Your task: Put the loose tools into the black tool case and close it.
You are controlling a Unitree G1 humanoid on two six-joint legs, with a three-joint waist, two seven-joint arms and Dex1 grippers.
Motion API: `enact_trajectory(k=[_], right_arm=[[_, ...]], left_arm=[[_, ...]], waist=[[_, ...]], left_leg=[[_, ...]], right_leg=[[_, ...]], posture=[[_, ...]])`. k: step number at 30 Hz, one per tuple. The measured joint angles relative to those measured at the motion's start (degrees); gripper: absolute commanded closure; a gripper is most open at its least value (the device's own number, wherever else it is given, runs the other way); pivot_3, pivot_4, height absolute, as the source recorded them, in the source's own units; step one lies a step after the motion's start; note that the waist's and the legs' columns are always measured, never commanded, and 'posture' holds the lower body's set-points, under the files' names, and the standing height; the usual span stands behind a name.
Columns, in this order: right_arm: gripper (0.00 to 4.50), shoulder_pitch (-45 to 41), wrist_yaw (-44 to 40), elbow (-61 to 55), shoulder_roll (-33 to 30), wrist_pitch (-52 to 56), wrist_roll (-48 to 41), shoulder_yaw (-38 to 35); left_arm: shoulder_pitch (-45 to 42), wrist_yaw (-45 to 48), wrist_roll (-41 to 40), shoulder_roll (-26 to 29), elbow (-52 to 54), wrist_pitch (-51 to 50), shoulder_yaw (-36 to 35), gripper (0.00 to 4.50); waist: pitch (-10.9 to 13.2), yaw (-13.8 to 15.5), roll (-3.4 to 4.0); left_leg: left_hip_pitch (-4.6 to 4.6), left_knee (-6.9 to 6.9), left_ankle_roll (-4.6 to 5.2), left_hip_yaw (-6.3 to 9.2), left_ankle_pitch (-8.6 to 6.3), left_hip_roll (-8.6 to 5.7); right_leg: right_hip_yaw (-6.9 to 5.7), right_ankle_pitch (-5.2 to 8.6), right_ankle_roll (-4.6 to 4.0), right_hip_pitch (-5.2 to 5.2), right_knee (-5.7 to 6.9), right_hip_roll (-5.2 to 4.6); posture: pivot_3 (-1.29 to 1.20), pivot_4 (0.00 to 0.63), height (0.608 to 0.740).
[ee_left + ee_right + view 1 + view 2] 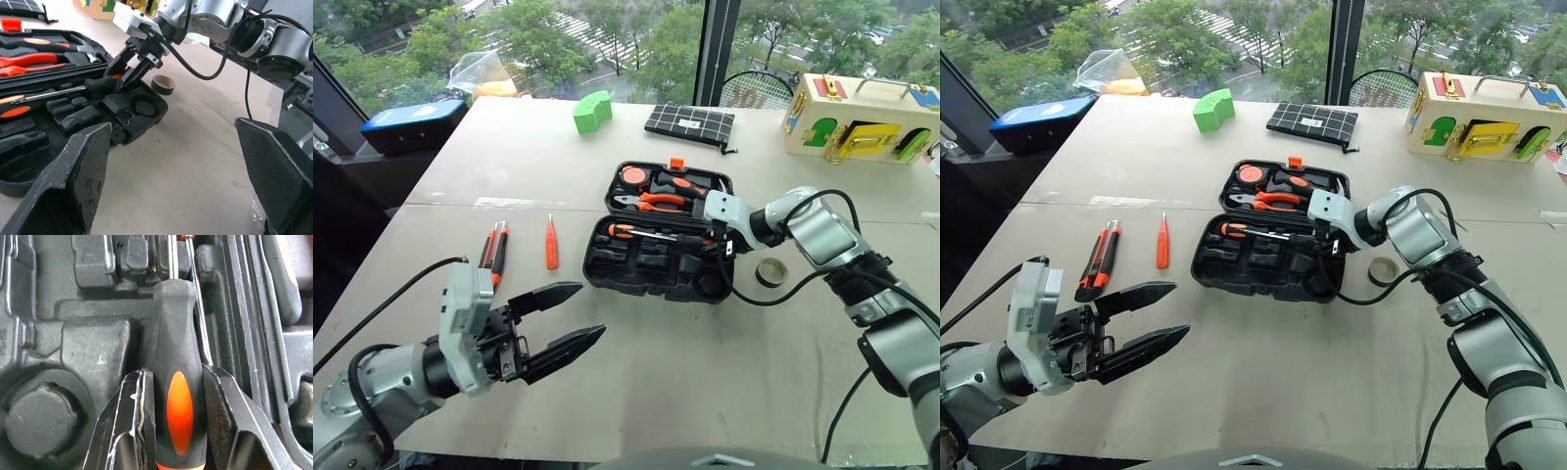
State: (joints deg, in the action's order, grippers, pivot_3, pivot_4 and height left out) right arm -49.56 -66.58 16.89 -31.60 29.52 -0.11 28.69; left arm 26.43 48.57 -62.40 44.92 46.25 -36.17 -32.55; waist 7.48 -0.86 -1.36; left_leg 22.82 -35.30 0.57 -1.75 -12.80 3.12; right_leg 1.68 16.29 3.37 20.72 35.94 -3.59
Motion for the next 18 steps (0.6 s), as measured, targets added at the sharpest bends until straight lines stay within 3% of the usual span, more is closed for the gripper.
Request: enact_trajectory(k=[16,18], right_arm=[[3.74,1.31,-2.71,1.32,-0.61,-9.46,2.86,-0.08],[2.73,1.31,-2.96,1.91,-0.61,-9.98,2.94,-0.26]], left_arm=[[-3.64,0.58,2.16,0.95,-3.66,0.17,1.6,0.34],[-3.71,0.31,2.16,0.94,-3.66,0.14,1.73,0.34]], waist=[[-0.01,-0.01,-0.02],[-0.02,0.04,-0.03]], left_leg=[[0.0,0.08,0.0,-0.1,0.0,-0.02],[-0.01,0.06,0.0,-0.1,0.0,-0.02]], right_leg=[[0.0,0.0,0.0,0.0,-0.04,-0.01],[0.01,0.0,0.0,0.0,-0.04,-0.03]], posture=[[0.0,0.15,0.74],[0.0,0.15,0.74]])
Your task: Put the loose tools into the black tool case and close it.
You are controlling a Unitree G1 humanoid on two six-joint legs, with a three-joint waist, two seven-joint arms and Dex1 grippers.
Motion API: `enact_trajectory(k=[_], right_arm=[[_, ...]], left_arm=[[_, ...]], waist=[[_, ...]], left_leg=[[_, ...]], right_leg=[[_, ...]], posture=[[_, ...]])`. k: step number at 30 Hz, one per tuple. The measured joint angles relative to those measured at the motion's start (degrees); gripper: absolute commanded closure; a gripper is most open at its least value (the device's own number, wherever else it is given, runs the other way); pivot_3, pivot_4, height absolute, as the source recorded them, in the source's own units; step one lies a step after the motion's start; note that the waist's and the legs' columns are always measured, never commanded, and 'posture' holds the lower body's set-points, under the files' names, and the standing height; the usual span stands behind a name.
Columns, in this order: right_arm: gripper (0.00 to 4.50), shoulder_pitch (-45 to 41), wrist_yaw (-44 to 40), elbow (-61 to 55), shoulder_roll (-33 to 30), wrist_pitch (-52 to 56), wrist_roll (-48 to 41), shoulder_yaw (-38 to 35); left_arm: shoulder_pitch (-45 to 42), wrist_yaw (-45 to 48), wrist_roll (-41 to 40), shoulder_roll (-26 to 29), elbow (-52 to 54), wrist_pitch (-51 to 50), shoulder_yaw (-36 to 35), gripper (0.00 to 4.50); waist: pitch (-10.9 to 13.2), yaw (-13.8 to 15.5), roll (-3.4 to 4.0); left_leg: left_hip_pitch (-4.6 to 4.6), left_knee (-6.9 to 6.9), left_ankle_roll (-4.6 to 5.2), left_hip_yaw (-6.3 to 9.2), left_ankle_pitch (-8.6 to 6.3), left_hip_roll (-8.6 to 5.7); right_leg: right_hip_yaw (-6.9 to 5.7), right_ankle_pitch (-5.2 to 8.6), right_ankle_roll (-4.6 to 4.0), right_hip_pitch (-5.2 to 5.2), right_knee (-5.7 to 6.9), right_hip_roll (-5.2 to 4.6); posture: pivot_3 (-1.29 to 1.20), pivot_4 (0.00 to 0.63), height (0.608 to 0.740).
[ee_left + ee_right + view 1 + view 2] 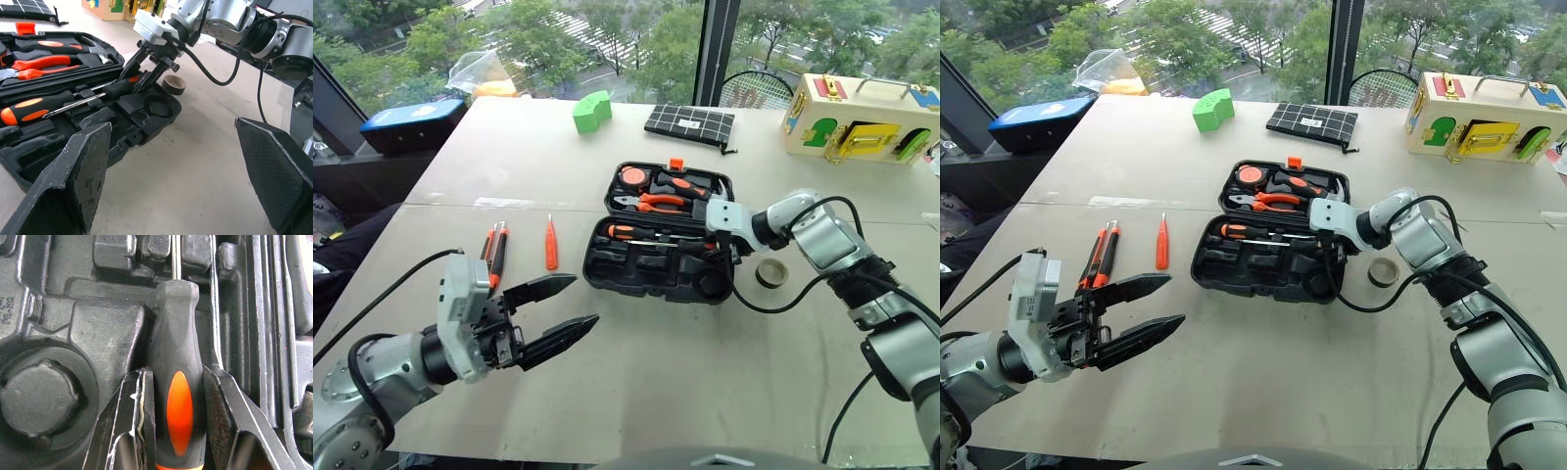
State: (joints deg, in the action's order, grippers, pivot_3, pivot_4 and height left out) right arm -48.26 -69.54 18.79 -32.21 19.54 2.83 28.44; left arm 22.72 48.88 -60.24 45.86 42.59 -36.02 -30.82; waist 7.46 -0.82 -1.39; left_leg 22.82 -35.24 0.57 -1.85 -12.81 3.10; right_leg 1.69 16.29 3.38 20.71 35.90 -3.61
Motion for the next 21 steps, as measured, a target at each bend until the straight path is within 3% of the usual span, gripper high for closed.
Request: enact_trajectory(k=[3,4,9,10,12,16,21], right_arm=[[1.46,-0.05,-0.68,0.3,-0.26,-1.01,0.57,-0.81],[1.22,0.09,-0.63,0.05,-0.31,-1.76,0.42,-1.68],[1.22,3.65,-2.74,-5.22,-0.77,2.24,-5.7,-7.36],[1.77,4.7,-3.15,-7.19,-0.82,4.01,-7.84,-8.87],[2.36,5.6,-2.19,-9.58,-0.73,7.36,-10.98,-12.26],[4.32,7.93,3.88,-14.04,1.53,12.05,-14.97,-19.28],[4.47,14.34,16.12,-15.35,8.15,9.78,-10.14,-16.67]], left_arm=[[-0.15,-0.7,-0.06,-0.01,0.01,-0.14,0.32,0.34],[-0.32,-1.21,-0.09,-0.01,0.01,-0.19,0.63,0.34],[-1.37,-2.7,-0.16,-0.11,0.29,-0.23,2.19,0.34],[-1.42,-3.04,-0.15,-0.13,0.49,-0.23,2.23,0.34],[-1.6,-3.66,-0.16,-0.31,0.77,-0.22,2.44,0.34],[-1.75,-4.71,-0.12,-0.62,0.81,-0.21,3.33,0.34],[3.16,-4.97,0.11,-3.02,2.12,0.3,2.84,0.34]], waist=[[0.0,0.11,-0.01],[-0.01,0.03,-0.03],[0.05,0.0,0.02],[0.09,0.01,0.09],[0.11,0.01,0.12],[0.03,-0.05,0.0],[0.03,-0.24,0.0]], left_leg=[[0.0,0.0,0.0,0.01,0.0,-0.01],[0.0,0.01,0.0,0.03,0.0,0.01],[0.03,0.05,0.0,0.06,0.0,0.05],[0.04,0.07,0.0,0.06,0.0,0.06],[0.04,0.07,0.0,0.06,0.0,0.06],[0.0,0.07,0.0,0.06,0.0,0.07],[0.02,0.14,-0.01,0.01,-0.01,0.07]], right_leg=[[0.0,0.0,0.0,0.0,-0.01,-0.04],[-0.01,0.0,0.0,0.0,-0.01,-0.01],[-0.01,0.0,0.0,0.0,0.0,0.02],[0.01,0.0,0.0,0.0,0.0,0.01],[0.0,0.0,0.0,0.0,0.0,0.02],[0.02,0.0,0.0,0.01,-0.01,-0.01],[0.07,0.0,-0.01,0.07,-0.02,-0.11]], posture=[[0.0,0.15,0.74],[0.0,0.15,0.74],[0.0,0.15,0.74],[0.0,0.15,0.74],[0.0,0.15,0.74],[0.0,0.15,0.74],[0.0,0.15,0.74]])
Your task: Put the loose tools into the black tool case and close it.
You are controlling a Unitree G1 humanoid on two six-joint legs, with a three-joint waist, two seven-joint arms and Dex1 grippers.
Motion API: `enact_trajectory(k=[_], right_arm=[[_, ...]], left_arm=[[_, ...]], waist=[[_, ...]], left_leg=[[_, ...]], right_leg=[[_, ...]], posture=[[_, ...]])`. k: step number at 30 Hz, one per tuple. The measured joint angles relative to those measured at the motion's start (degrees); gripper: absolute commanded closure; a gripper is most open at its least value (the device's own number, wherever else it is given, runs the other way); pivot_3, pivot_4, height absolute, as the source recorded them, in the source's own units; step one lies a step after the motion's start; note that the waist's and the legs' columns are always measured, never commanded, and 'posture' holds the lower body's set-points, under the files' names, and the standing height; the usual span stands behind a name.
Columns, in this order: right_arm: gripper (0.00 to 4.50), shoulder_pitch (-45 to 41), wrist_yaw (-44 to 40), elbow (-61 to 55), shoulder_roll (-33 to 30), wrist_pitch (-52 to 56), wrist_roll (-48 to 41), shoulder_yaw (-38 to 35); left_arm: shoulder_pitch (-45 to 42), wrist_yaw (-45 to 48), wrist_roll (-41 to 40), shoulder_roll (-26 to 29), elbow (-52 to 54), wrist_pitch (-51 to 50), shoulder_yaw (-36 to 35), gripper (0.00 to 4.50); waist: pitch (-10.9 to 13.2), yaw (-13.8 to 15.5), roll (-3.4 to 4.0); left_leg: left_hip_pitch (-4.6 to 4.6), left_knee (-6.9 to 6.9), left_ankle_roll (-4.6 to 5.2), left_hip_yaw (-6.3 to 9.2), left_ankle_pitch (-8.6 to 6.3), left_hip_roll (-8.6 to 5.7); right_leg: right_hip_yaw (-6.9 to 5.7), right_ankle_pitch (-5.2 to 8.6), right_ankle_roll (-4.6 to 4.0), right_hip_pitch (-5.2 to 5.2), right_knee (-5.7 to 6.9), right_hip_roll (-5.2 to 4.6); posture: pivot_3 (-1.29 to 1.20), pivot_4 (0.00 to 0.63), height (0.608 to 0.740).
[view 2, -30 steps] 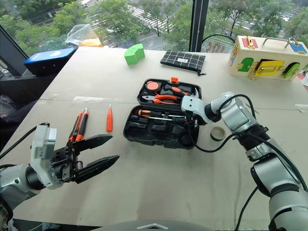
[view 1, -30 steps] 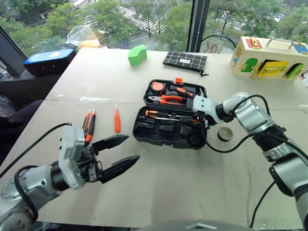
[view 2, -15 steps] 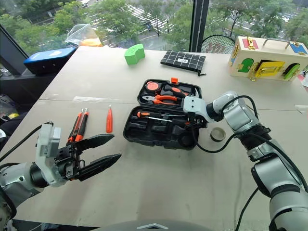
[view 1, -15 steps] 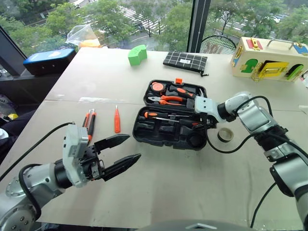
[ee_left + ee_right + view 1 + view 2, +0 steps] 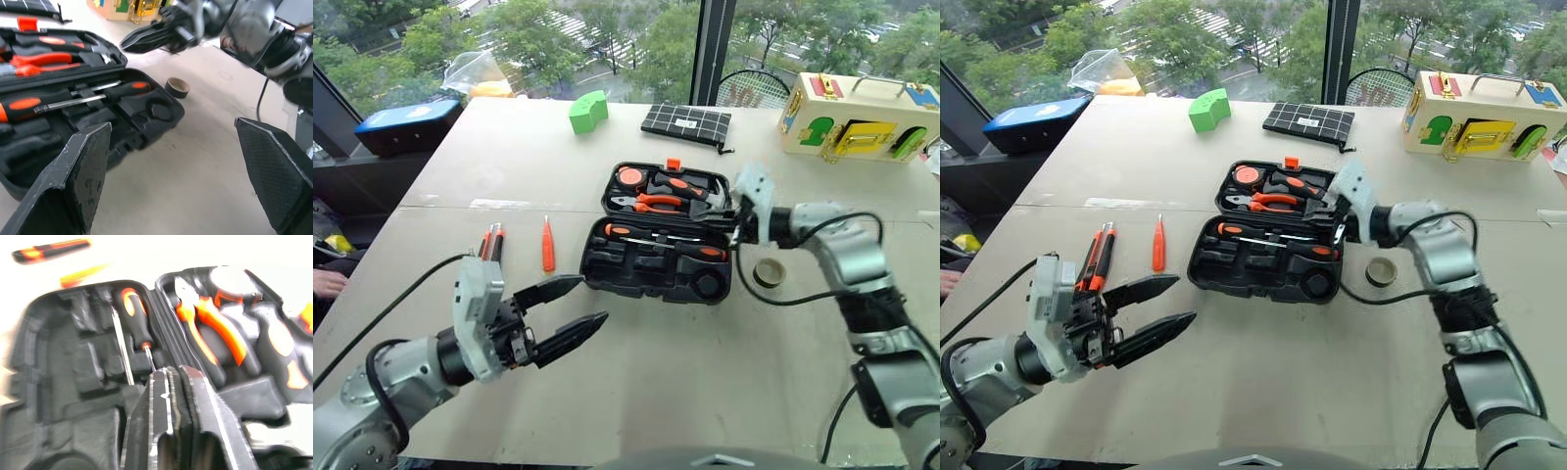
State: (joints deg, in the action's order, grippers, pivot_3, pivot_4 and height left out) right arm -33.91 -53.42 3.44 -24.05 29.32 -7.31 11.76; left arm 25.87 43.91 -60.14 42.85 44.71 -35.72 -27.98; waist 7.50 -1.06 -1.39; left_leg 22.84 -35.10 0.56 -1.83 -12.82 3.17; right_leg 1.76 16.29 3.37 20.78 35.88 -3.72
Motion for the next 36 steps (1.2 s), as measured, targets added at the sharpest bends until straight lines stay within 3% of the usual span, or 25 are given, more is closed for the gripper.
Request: enact_trajectory(k=[6,10,13,14,15,20,23,32,34,35,36], right_arm=[[4.47,1.6,5.1,2.28,0.78,-8.63,9.03,8.39],[4.47,2.76,5.89,2.91,0.86,-12.44,8.78,6.87],[4.47,8.63,3.64,-2.6,2.61,-14.82,-1.29,-0.11],[3.94,9.33,1.71,-5.46,2.46,-14.41,-5.16,-1.83],[3.68,10.03,0.3,-9.58,1.57,-13.25,-8.96,-4.01],[1.35,14.61,-1.61,-19.98,-3.06,-8.98,-15.26,-6.49],[0.05,17.32,-1.28,-24.97,-4.58,-6.08,-18.52,-7.38],[0.05,21.88,2.2,-31.91,-7.8,-3.69,-20.49,-9.09],[0.0,22.76,2.73,-32.87,-8.75,-3.26,-21.21,-10.44],[0.0,23.07,2.74,-33.05,-9.12,-3.22,-21.46,-10.75],[0.0,24.07,2.66,-33.77,-9.7,-3.19,-22.17,-11.56]], left_arm=[[2.47,-1.35,0.36,-1.79,-0.04,1.28,-3.23,0.34],[4.14,-5.15,1.35,-4.4,-0.15,1.56,-3.78,0.34],[1.83,-16.04,7.74,-11.38,-2.39,3.15,-3.62,0.34],[0.65,-20.3,10.42,-12.37,-3.3,3.04,-3.42,0.34],[-1.07,-25.52,13.4,-13.17,-3.63,1.96,-3.11,0.34],[-7.0,-34.19,16.76,-13.11,-8.57,-4.05,-1.22,0.34],[-14.85,-39.02,20.0,-13.42,-12.29,-6.81,2.54,0.34],[-35.73,-47.95,29.23,-19.15,-26.68,-13.57,13.49,0.34],[-37.92,-49.24,31.66,-20.82,-30.43,-13.8,14.52,1.0],[-38.46,-49.43,32.11,-21.07,-31.04,-13.83,14.54,1.0],[-39.45,-49.45,32.78,-21.64,-32.22,-13.78,14.61,1.68]], waist=[[-0.35,-0.2,-0.12],[-0.4,-0.11,-0.21],[-0.2,0.47,-0.17],[-0.1,0.49,-0.01],[-0.1,0.51,-0.01],[-0.21,0.4,-0.26],[-0.17,0.52,-0.2],[-0.22,0.43,-0.35],[-0.22,0.43,-0.35],[-0.23,0.51,-0.34],[-0.24,0.67,-0.29]], left_leg=[[-0.17,-0.01,0.0,-0.06,0.0,0.02],[-0.16,-0.06,0.0,-0.08,0.0,0.01],[-0.01,-0.06,0.01,-0.01,0.0,-0.03],[0.0,-0.06,0.01,-0.02,0.0,-0.04],[0.01,-0.04,0.01,0.02,0.0,-0.02],[0.0,-0.02,0.01,0.17,0.0,0.0],[0.0,-0.07,0.01,0.18,0.01,-0.04],[0.09,-0.06,0.02,0.19,0.01,-0.29],[0.1,-0.04,0.02,0.33,0.01,-0.36],[0.09,-0.04,0.02,0.4,0.01,-0.37],[0.09,-0.04,0.02,0.46,0.01,-0.38]], right_leg=[[0.07,0.0,-0.01,-0.07,0.0,-0.04],[0.12,0.0,-0.01,-0.08,0.01,0.0],[0.04,0.0,0.0,-0.06,-0.02,-0.02],[0.06,0.0,0.0,-0.07,-0.01,-0.02],[0.04,0.0,0.01,-0.08,-0.01,0.0],[-0.13,0.0,0.0,-0.07,0.0,0.0],[-0.12,-0.01,0.0,-0.08,0.03,-0.14],[-0.12,-0.03,0.05,-0.09,0.01,0.05],[-0.19,-0.13,0.23,-0.1,0.02,0.11],[-0.25,-0.13,0.24,-0.12,0.04,0.11],[-0.3,-0.14,0.25,-0.14,0.05,0.11]], posture=[[0.0,0.15,0.74],[0.0,0.15,0.74],[0.0,0.15,0.74],[0.0,0.15,0.74],[0.0,0.15,0.74],[0.0,0.15,0.74],[0.0,0.15,0.74],[0.0,0.15,0.74],[0.0,0.15,0.74],[0.0,0.15,0.74],[0.0,0.15,0.74]])
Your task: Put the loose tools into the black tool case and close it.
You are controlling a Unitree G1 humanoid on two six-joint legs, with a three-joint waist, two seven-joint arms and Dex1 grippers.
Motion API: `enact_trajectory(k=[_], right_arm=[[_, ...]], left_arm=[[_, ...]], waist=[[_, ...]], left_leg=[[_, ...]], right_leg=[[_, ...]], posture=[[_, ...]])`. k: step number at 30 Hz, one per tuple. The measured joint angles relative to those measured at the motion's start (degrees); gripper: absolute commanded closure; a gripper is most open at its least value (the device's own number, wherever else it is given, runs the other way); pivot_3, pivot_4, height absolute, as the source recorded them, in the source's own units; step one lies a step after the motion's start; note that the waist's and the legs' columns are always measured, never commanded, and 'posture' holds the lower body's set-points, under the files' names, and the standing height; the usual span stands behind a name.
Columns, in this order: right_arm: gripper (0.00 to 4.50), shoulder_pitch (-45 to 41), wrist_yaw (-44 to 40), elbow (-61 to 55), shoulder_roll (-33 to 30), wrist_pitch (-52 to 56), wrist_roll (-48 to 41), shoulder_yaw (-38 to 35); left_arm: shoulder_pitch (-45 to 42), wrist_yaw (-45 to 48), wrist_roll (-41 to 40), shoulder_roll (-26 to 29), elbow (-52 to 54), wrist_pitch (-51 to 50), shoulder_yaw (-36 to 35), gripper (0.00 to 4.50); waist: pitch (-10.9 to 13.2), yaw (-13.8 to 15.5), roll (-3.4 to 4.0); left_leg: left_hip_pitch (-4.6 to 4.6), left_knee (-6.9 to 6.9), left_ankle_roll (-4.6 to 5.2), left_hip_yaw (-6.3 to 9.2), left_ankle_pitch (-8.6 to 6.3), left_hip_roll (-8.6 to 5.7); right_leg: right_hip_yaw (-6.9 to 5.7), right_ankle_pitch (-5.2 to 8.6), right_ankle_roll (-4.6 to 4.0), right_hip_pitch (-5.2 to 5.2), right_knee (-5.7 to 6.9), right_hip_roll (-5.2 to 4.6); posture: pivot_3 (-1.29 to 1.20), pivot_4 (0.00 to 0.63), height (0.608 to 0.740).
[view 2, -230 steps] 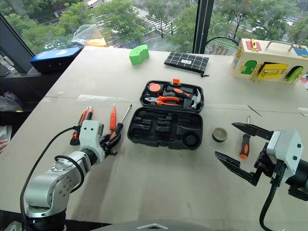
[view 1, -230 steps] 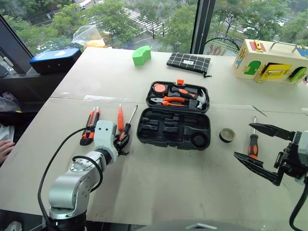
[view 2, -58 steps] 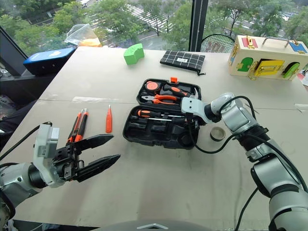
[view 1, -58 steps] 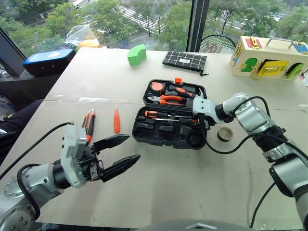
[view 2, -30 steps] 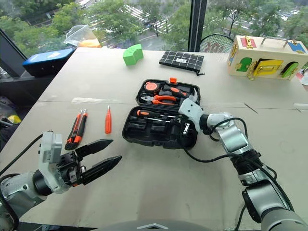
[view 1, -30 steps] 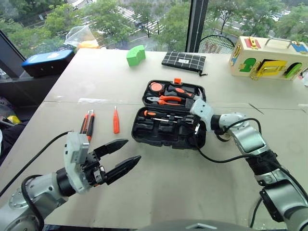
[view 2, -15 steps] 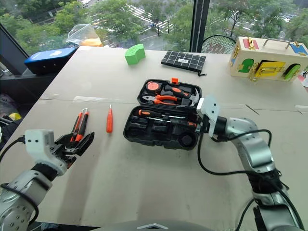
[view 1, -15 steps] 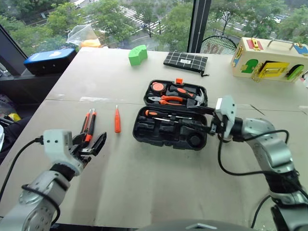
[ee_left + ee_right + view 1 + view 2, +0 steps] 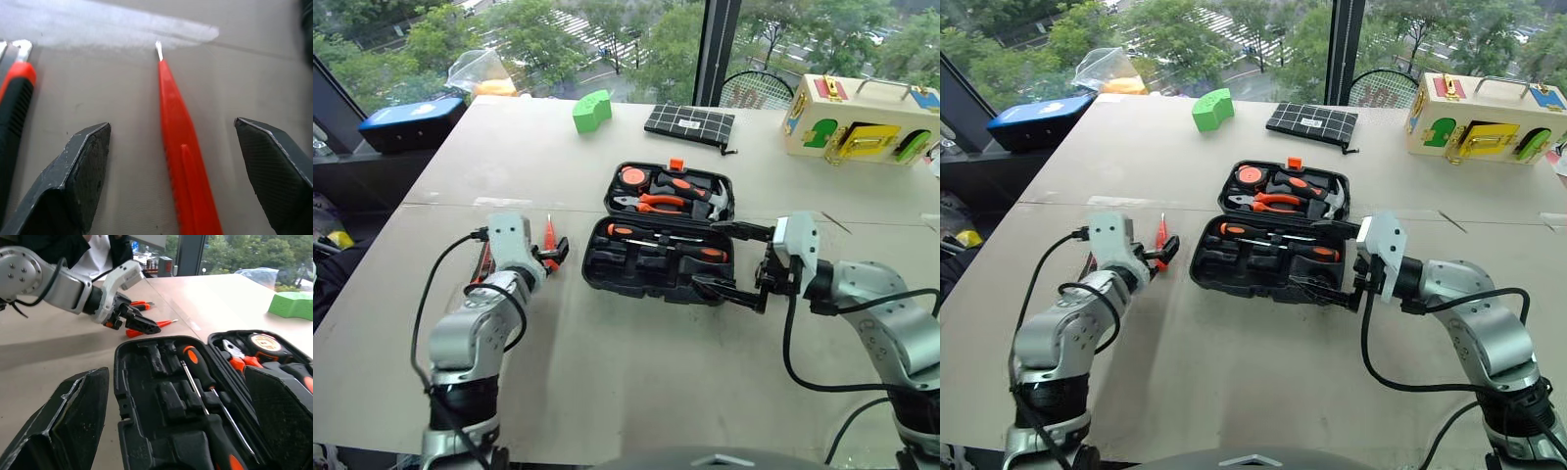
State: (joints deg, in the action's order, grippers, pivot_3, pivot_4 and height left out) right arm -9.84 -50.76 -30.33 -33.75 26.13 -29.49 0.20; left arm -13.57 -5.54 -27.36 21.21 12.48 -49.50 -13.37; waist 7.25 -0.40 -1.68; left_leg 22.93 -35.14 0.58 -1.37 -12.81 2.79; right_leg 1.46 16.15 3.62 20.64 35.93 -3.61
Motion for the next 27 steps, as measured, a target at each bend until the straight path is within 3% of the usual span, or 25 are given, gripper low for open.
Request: enact_trajectory(k=[4,7,13,16,18,21,22,23,27], right_arm=[[0.0,3.18,-1.64,-3.82,-2.94,0.01,-3.55,-2.95],[0.0,4.81,-2.75,-5.8,-4.57,-0.02,-5.58,-3.95],[0.0,8.62,-3.34,-7.26,-7.09,-0.65,-6.62,-6.14],[0.0,11.7,-3.05,-8.47,-7.37,-1.35,-6.69,-7.82],[0.0,15.72,-2.48,-10.18,-7.65,-2.01,-6.54,-9.86],[0.0,18.49,-1.33,-11.53,-7.49,-2.77,-6.02,-10.33],[0.0,19.01,-1.09,-11.9,-7.45,-2.84,-5.89,-10.33],[0.0,20.57,-0.1,-12.78,-6.97,-3.23,-5.47,-10.8],[0.0,23.15,2.4,-15.57,-5.99,-4.04,-4.13,-10.29]], left_arm=[[-0.81,0.28,2.28,-2.02,-1.47,1.1,0.56,3.28],[-0.73,0.95,3.3,-2.67,-1.37,1.8,0.88,4.2],[1.44,8.43,2.16,-2.7,-1.34,7.6,-1.08,4.18],[1.23,19.24,-0.02,3.04,-0.79,10.18,0.05,4.18],[-1.08,35.2,-2.24,12.1,0.49,12.05,3.72,4.18],[-4.82,51.7,-1.52,19.77,0.44,18.0,10.54,4.18],[-5.78,55.81,-0.8,21.04,-0.07,19.93,12.5,4.18],[-9.67,64.54,1.83,22.47,-5.16,25.69,17.41,4.18],[-20.01,82.13,10.4,23.98,-22.85,41.03,26.55,4.18]], waist=[[-0.08,0.67,0.15],[-0.11,0.93,0.12],[-0.06,1.13,0.05],[-0.01,1.2,-0.02],[0.0,1.36,-0.02],[0.01,1.23,0.12],[0.01,1.21,0.13],[0.02,1.23,0.16],[0.06,1.14,0.14]], left_leg=[[-0.03,-0.06,0.0,0.02,0.0,-0.09],[-0.05,-0.1,0.0,-0.01,0.0,-0.11],[0.06,-0.09,0.0,0.08,0.0,-0.09],[0.19,-0.08,-0.01,0.14,0.0,-0.09],[0.27,-0.09,-0.02,0.19,0.0,-0.1],[0.18,-0.08,-0.01,0.07,0.0,-0.18],[0.17,-0.08,-0.01,0.04,0.0,-0.29],[0.16,-0.09,0.01,0.03,0.01,-0.33],[0.29,-0.19,0.03,0.08,0.02,-0.34]], right_leg=[[0.0,0.1,-0.18,-0.04,0.01,-0.06],[0.03,0.11,-0.2,-0.07,0.0,-0.1],[-0.05,0.12,-0.22,-0.02,-0.01,-0.12],[-0.16,0.13,-0.23,0.03,-0.05,-0.11],[-0.26,0.14,-0.24,0.08,-0.1,-0.15],[-0.17,0.14,-0.24,0.04,-0.13,-0.34],[-0.14,0.14,-0.24,0.04,-0.13,-0.35],[-0.12,0.14,-0.24,0.04,-0.12,-0.38],[-0.15,0.14,-0.24,0.07,-0.12,-0.27]], posture=[[0.0,0.15,0.74],[0.0,0.15,0.74],[0.0,0.15,0.74],[0.0,0.15,0.74],[0.0,0.15,0.74],[0.0,0.15,0.74],[0.0,0.15,0.74],[0.0,0.15,0.74],[0.0,0.15,0.74]])
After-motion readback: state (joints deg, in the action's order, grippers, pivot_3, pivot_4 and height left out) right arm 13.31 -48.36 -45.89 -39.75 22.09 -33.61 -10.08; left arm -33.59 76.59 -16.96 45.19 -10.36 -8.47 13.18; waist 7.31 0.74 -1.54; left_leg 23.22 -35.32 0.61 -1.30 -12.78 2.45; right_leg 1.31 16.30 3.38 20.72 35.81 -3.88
